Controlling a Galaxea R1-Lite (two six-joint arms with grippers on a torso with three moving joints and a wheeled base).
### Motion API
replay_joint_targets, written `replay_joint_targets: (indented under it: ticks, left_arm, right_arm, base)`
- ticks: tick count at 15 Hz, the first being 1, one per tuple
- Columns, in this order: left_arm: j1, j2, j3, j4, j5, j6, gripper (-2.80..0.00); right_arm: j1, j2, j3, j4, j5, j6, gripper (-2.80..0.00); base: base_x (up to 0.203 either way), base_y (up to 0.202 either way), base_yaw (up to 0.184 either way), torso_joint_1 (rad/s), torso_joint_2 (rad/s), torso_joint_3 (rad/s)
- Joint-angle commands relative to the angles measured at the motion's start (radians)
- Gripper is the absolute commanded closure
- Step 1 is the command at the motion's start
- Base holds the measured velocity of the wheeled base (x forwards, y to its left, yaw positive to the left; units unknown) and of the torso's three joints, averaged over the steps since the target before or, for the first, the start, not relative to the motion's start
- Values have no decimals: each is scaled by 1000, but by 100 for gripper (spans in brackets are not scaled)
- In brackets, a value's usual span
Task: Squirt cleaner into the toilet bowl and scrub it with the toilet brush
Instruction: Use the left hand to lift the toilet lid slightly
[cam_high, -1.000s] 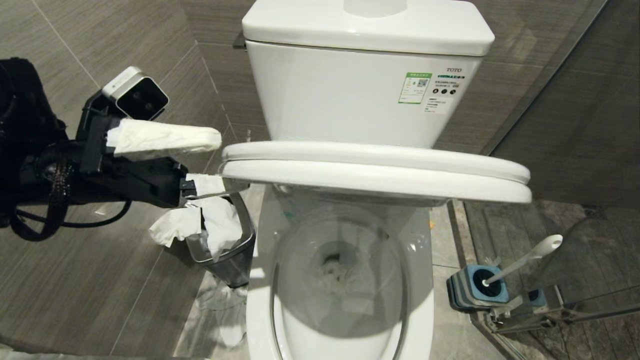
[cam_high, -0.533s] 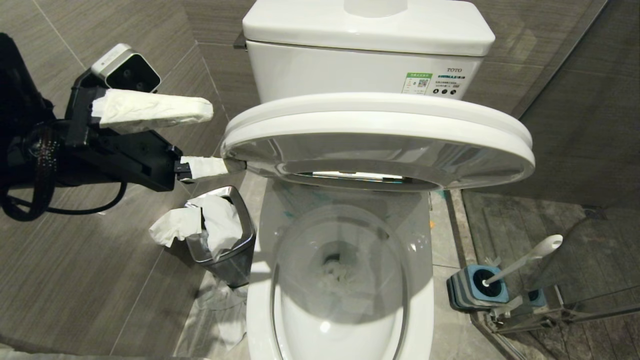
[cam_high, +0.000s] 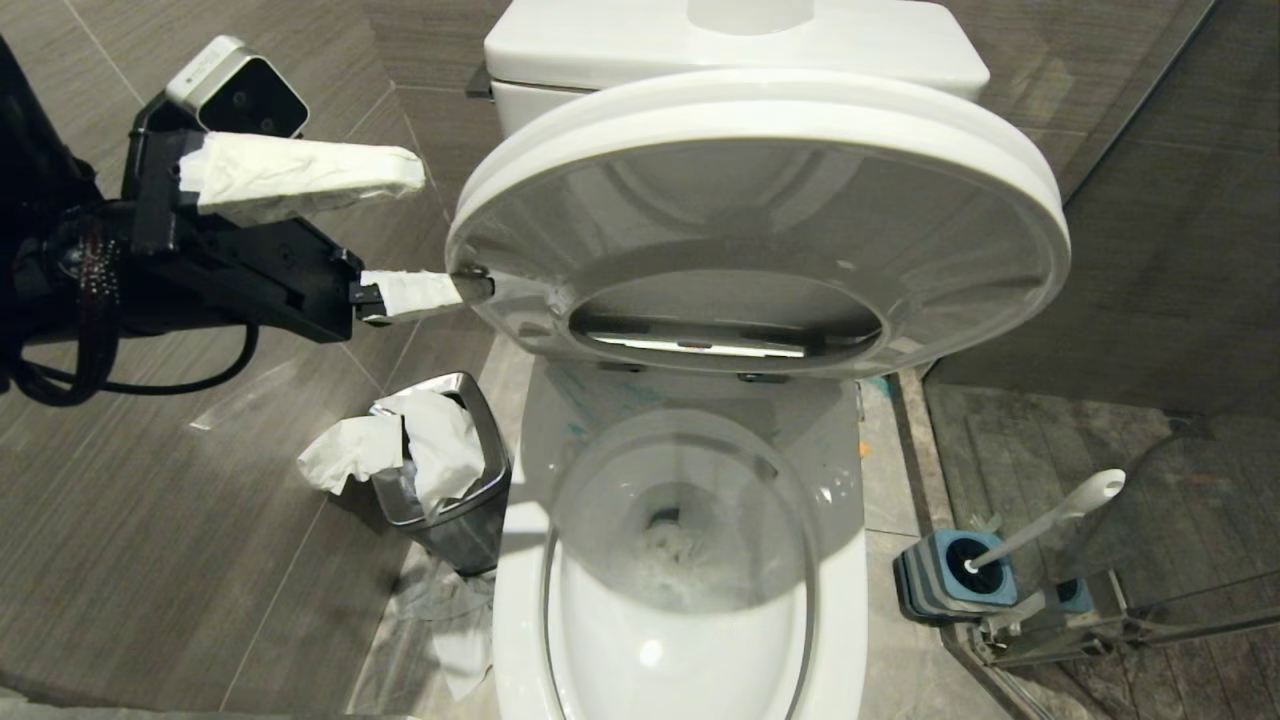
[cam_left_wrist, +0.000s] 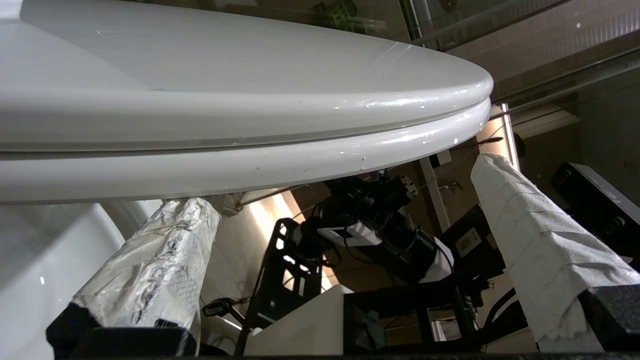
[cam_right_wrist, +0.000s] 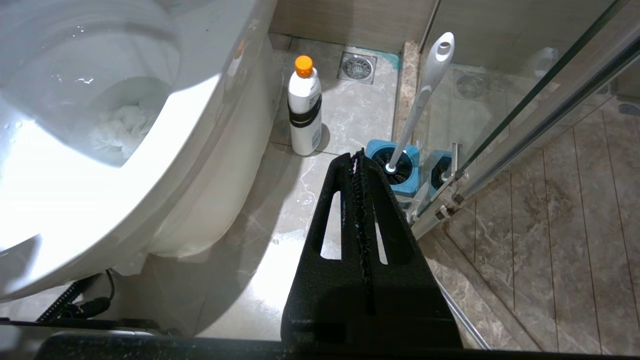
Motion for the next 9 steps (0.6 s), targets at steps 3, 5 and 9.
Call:
replay_joint_targets:
  ticks: [3, 5, 9]
  left_arm:
    - [-2, 27, -45, -22, 25, -6, -280]
    - [-1, 42, -60, -68, 41, -6, -280]
    - [-2, 91, -70, -179, 84, -5, -280]
  right_arm:
    - [0, 1, 0, 0, 1, 0, 0]
    - [0, 1, 0, 0, 1, 0, 0]
    - [0, 1, 0, 0, 1, 0, 0]
  base:
    - [0, 0, 0, 0, 0, 0]
    - [0, 0, 0, 0, 0, 0]
    - [0, 0, 0, 0, 0, 0]
